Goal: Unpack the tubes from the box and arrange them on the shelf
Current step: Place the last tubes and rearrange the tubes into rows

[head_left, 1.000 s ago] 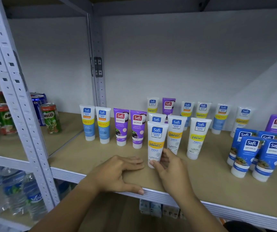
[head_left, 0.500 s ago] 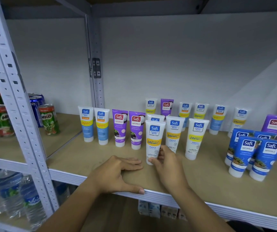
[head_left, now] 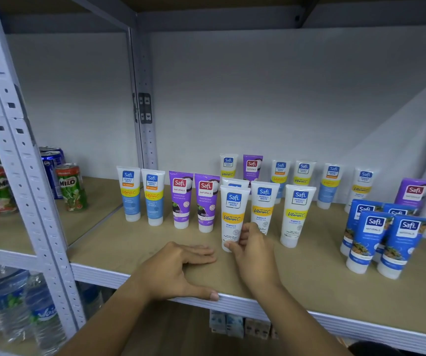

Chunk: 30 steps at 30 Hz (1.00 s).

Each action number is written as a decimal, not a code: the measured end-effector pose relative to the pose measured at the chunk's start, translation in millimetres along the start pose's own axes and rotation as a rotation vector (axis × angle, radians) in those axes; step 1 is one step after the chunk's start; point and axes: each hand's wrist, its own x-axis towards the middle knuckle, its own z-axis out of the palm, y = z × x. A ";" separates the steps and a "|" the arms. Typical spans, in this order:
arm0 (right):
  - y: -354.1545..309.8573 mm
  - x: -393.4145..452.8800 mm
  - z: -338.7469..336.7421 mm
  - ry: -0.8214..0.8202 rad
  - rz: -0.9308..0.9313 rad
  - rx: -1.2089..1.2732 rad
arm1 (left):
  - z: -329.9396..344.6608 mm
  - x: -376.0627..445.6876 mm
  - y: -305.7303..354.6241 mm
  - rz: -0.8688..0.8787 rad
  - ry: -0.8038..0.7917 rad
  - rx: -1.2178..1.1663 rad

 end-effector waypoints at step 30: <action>1.9 -4.5 3.5 0.036 -0.010 -0.005 | -2.3 -2.0 2.6 0.036 -0.018 0.027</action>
